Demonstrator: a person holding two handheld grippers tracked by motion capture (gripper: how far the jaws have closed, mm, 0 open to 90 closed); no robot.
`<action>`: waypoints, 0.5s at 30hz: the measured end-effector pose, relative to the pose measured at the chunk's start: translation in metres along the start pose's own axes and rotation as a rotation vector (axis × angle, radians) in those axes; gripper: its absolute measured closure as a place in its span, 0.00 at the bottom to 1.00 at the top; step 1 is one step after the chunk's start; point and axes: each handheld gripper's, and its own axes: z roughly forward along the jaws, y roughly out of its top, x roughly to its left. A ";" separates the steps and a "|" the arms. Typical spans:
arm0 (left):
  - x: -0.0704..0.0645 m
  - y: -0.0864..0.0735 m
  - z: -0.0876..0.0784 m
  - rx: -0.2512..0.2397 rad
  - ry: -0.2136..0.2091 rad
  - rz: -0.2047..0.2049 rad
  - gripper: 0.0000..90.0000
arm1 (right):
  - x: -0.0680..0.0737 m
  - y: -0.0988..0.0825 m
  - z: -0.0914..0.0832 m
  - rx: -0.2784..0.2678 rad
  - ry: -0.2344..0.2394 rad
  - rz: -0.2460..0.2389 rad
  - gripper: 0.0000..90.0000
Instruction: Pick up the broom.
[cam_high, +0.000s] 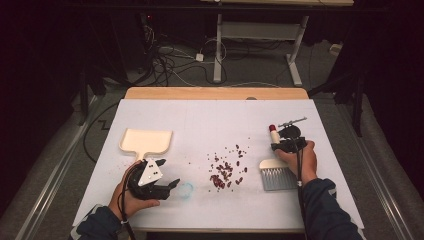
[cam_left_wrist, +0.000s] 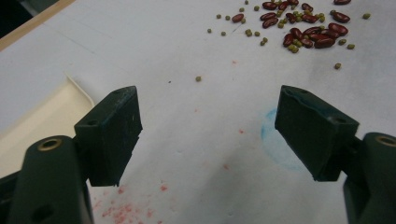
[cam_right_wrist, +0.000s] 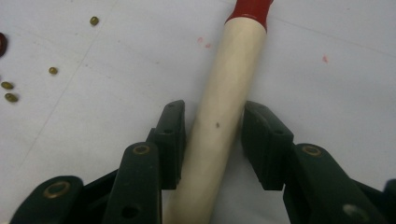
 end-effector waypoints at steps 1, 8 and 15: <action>0.000 0.000 0.000 0.000 0.004 0.001 0.24 | 0.000 0.000 0.000 0.000 0.000 0.000 0.68; -0.002 0.000 0.002 0.007 -0.012 0.012 0.24 | 0.003 -0.003 0.001 -0.048 -0.014 -0.007 0.75; -0.003 0.001 0.003 0.015 -0.020 0.020 0.24 | 0.004 -0.004 0.001 -0.066 -0.012 -0.015 0.78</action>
